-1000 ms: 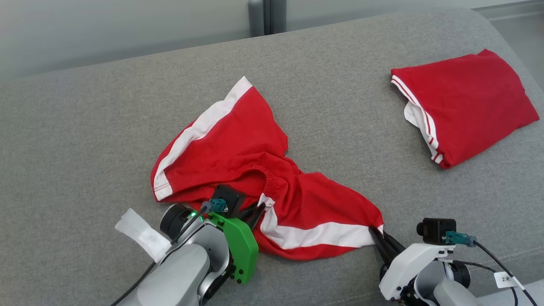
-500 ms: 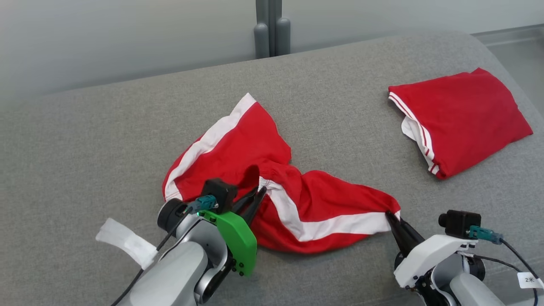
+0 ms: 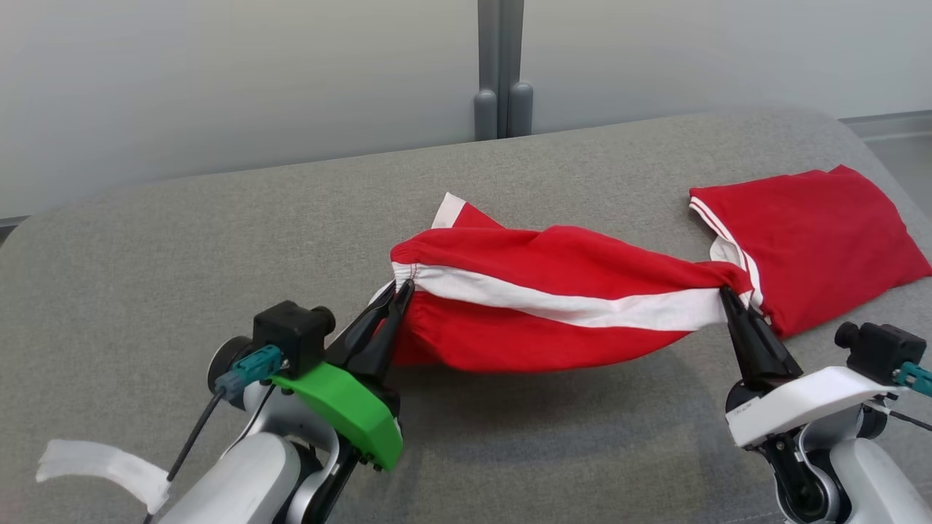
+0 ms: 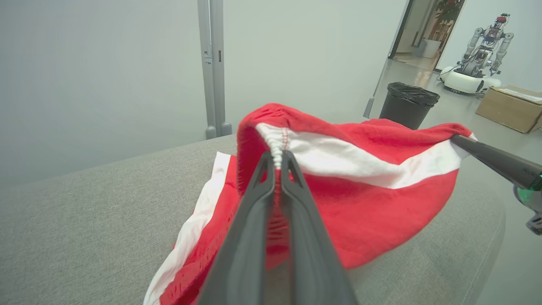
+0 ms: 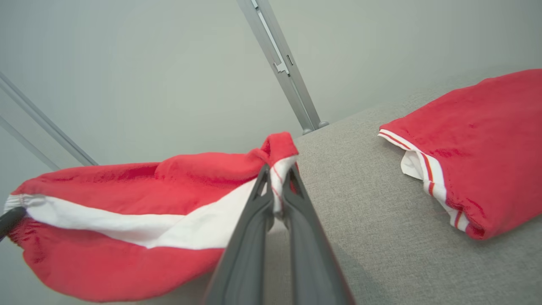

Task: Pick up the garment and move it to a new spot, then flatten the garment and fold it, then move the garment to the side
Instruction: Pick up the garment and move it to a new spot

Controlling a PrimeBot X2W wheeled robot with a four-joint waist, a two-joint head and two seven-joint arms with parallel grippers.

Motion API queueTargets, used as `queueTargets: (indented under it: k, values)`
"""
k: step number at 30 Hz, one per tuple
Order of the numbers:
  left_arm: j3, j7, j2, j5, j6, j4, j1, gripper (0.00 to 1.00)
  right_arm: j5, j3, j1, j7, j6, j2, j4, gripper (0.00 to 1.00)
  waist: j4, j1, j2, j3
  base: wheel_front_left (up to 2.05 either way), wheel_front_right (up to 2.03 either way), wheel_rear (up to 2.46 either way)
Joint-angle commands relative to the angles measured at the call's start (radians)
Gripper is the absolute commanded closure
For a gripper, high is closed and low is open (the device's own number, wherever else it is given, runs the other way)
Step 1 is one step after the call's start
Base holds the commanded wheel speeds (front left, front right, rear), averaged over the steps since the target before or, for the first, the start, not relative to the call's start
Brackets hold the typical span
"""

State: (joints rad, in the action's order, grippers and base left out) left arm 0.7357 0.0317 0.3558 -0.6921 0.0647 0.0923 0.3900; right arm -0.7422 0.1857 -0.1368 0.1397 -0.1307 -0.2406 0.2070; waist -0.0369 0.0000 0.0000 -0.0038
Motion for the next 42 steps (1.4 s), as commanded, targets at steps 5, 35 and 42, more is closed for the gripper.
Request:
queueTargets:
  k: [5,35,42]
  values:
    - [-0.033,-0.015,0.052,-0.023,0.061,-0.148,-0.078,1.0,0.007,-0.046,0.053,-0.016,0.0,-0.002,-0.132,1.0,0.026,0.0,0.0,-0.013,0.0,0.0,0.0]
    - [-0.189,-0.267,0.071,-0.242,-0.188,0.367,0.756,1.0,-0.039,0.024,-0.935,-0.115,0.0,0.033,0.163,1.0,-0.004,0.0,0.0,0.387,0.0,0.0,0.0]
    - [-0.201,-0.185,0.009,-0.209,-0.193,0.573,1.058,1.0,-0.047,0.044,-1.245,-0.017,0.001,-0.002,0.307,1.0,0.014,0.0,0.0,0.502,0.0,0.0,0.0]
